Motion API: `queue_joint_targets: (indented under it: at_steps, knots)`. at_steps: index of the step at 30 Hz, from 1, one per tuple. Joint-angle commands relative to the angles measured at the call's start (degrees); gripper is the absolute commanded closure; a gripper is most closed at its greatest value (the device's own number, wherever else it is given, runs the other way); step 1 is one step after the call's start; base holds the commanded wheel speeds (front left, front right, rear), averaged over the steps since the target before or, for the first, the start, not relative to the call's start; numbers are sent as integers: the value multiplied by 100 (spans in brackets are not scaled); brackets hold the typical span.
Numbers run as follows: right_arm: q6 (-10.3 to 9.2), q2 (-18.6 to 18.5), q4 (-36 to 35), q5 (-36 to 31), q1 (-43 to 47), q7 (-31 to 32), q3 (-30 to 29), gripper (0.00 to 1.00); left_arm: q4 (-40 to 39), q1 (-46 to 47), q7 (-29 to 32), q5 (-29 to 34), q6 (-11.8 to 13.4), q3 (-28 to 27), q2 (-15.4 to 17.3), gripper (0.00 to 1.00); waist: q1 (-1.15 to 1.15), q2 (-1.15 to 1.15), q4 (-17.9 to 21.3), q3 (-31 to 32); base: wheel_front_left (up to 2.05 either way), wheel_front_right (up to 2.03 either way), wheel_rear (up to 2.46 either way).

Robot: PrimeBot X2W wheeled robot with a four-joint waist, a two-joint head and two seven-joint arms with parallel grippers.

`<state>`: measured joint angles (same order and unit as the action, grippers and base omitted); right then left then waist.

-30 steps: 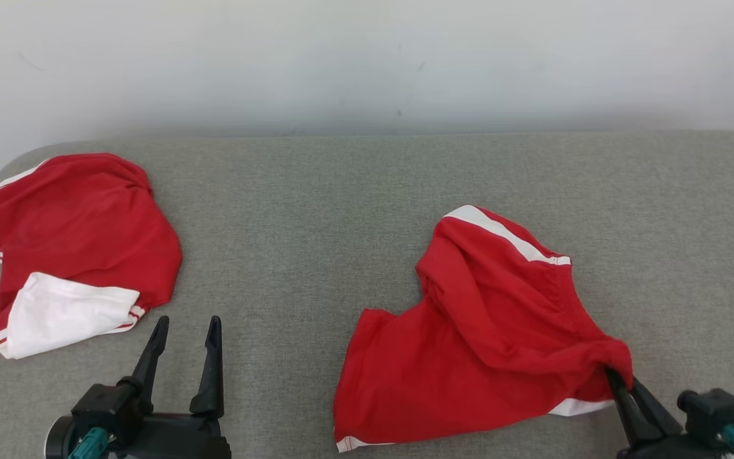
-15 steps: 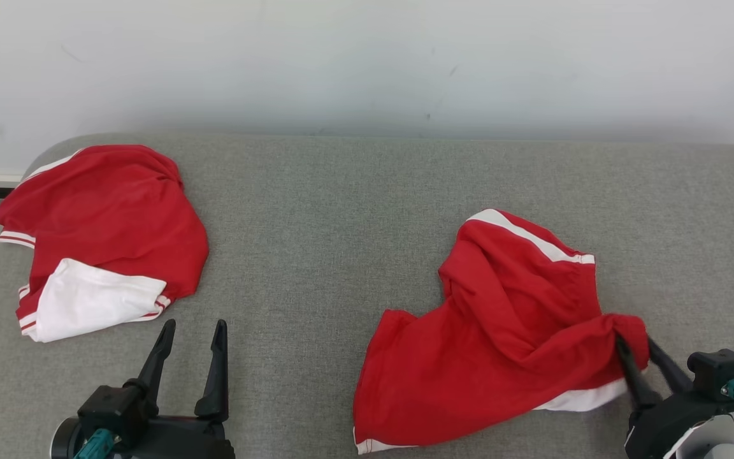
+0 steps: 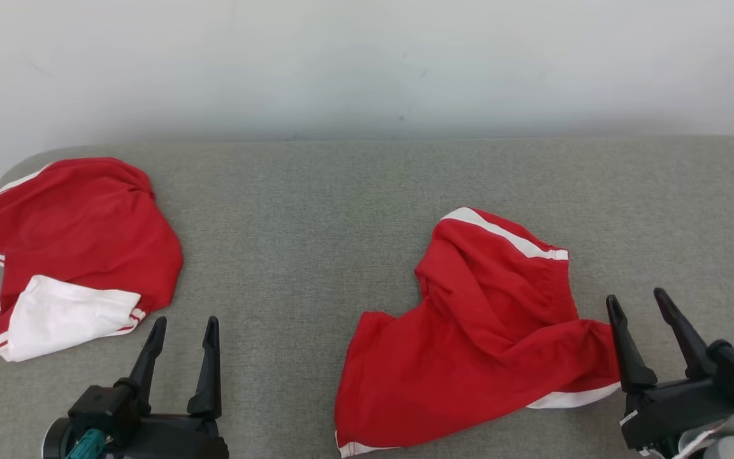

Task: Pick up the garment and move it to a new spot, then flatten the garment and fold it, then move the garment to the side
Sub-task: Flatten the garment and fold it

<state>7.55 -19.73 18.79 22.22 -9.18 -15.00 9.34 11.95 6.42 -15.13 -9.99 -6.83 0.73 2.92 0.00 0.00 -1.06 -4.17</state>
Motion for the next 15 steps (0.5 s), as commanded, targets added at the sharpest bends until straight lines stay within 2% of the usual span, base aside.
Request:
queue_joint_targets:
  at_steps: [1,8,11,15]
  knots:
    - [-13,76,-193,-85,171,-23,-110,0,-7,-46,-4,36,3,-14,0,0,0,0,49,-25,0,0,0]
    - [-13,518,-1262,-410,684,-24,-536,0,3,10,-4,47,-4,17,-1,0,0,0,85,-25,0,0,0]
    - [-13,638,-1475,-520,832,-15,-602,0,22,18,-4,49,-12,64,-2,0,0,0,80,-21,0,0,0]
    - [-13,704,-1547,-604,910,-15,-588,0,158,0,-4,91,-34,398,-3,0,0,0,65,-34,0,0,0]
